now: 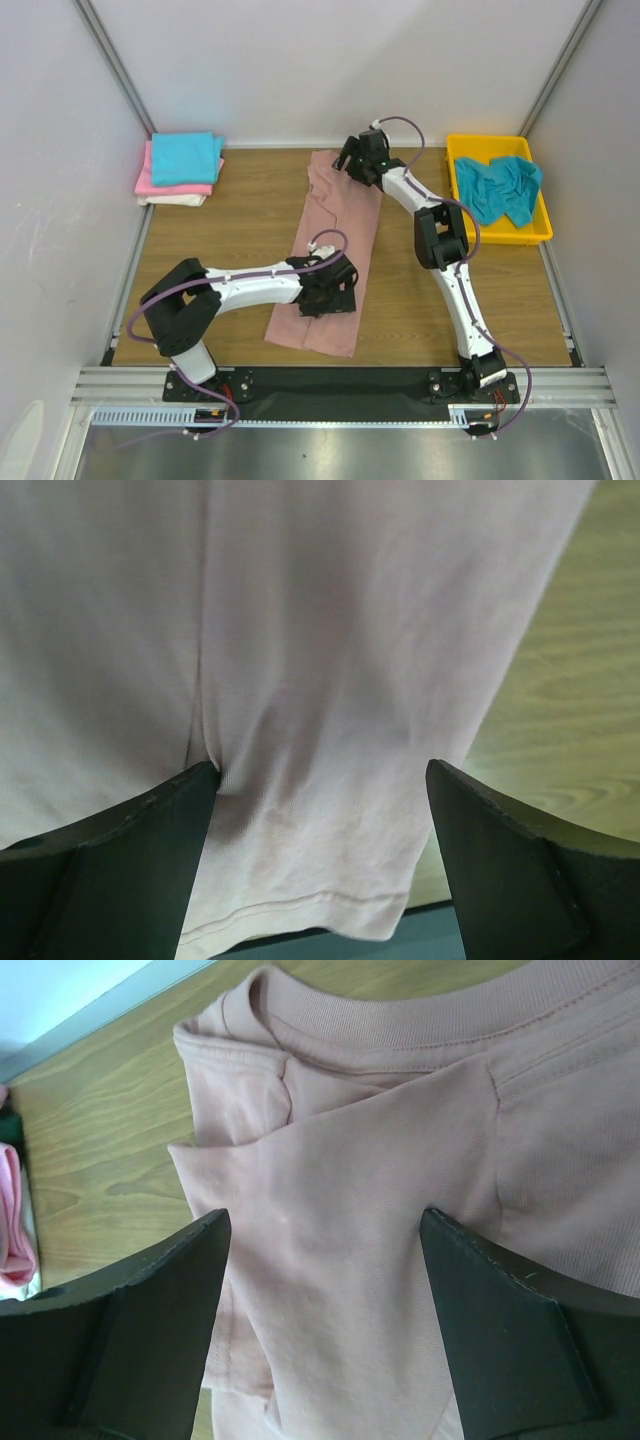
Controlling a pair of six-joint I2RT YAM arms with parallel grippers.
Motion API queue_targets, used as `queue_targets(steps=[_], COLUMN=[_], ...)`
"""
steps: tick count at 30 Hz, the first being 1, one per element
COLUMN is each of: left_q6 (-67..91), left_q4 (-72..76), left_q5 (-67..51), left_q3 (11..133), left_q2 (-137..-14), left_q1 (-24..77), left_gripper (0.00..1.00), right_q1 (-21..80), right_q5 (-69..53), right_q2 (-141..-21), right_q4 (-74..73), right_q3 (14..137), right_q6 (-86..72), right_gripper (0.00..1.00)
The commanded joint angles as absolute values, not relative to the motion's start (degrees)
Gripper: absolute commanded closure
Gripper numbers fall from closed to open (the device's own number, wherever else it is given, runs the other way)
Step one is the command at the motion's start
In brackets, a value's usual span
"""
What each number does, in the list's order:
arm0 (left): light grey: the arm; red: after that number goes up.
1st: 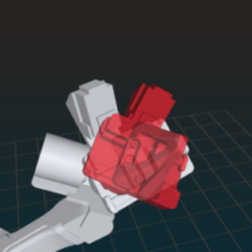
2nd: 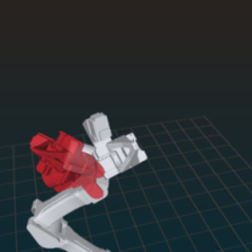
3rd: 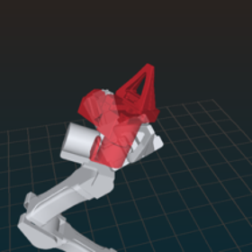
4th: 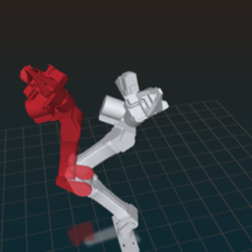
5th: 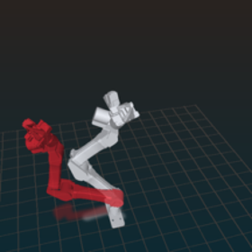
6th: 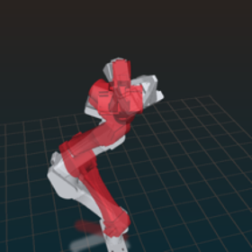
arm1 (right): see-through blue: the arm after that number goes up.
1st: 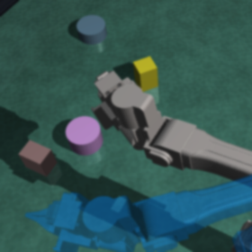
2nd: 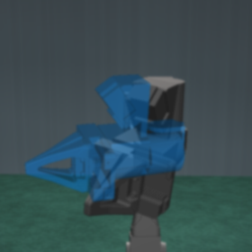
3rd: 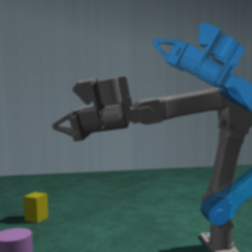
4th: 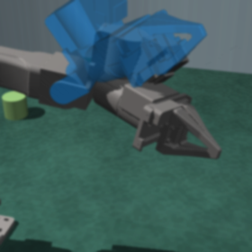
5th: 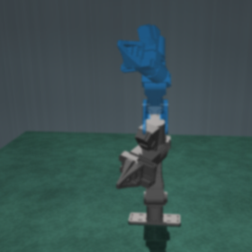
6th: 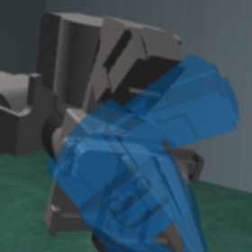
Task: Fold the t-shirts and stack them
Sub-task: Fold the tshirt
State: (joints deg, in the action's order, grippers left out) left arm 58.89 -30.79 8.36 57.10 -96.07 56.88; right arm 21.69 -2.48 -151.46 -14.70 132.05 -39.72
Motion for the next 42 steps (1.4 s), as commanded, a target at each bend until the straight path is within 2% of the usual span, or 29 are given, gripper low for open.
queue_targets(steps=[1, 14, 21, 24, 27, 31, 34, 42], left_q6=[62.84, 58.01, 50.21, 45.11, 40.70, 37.88, 36.92, 37.70], left_q4=[-34.19, -37.88, -45.68, -47.90, -43.71, -33.16, -24.28, -20.31], left_q5=[2.37, 4.48, 10.63, 11.95, 8.90, 1.95, -1.04, -0.44], left_q3=[58.87, 65.83, 73.46, 78.03, 78.05, 76.20, 77.34, 90.51], left_q2=[-99.83, -102.49, -95.63, -90.89, -85.88, -85.42, -89.11, -108.60], left_q1=[61.07, 62.84, 59.16, 52.68, 46.25, 31.16, 25.08, 18.29], left_gripper=[0.08, 0.08, 0.06, 0.05, 0.04, 0.05, 0.08, 0.26], right_q1=[22.67, 26.63, 23.91, 22.33, 20.05, 17.14, 16.52, 17.31], right_q5=[-3.34, -6.32, -12.12, -11.61, -9.58, -9.32, -8.53, -5.98], right_q2=[-157.40, -160.49, -149.98, -141.99, -135.81, -124.58, -119.90, -111.54], right_q4=[-20.04, -18.37, -18.11, -18.27, -20.65, -22.76, -23.03, -16.27], right_q3=[135.16, 142.37, 148.70, 148.45, 146.70, 135.49, 127.90, 104.36], right_q6=[-38.15, -38.06, -36.13, -33.68, -31.82, -29.89, -27.96, -28.82], right_gripper=[0.17, 0.15, 0.10, 0.07, 0.06, 0.06, 0.07, 0.10])
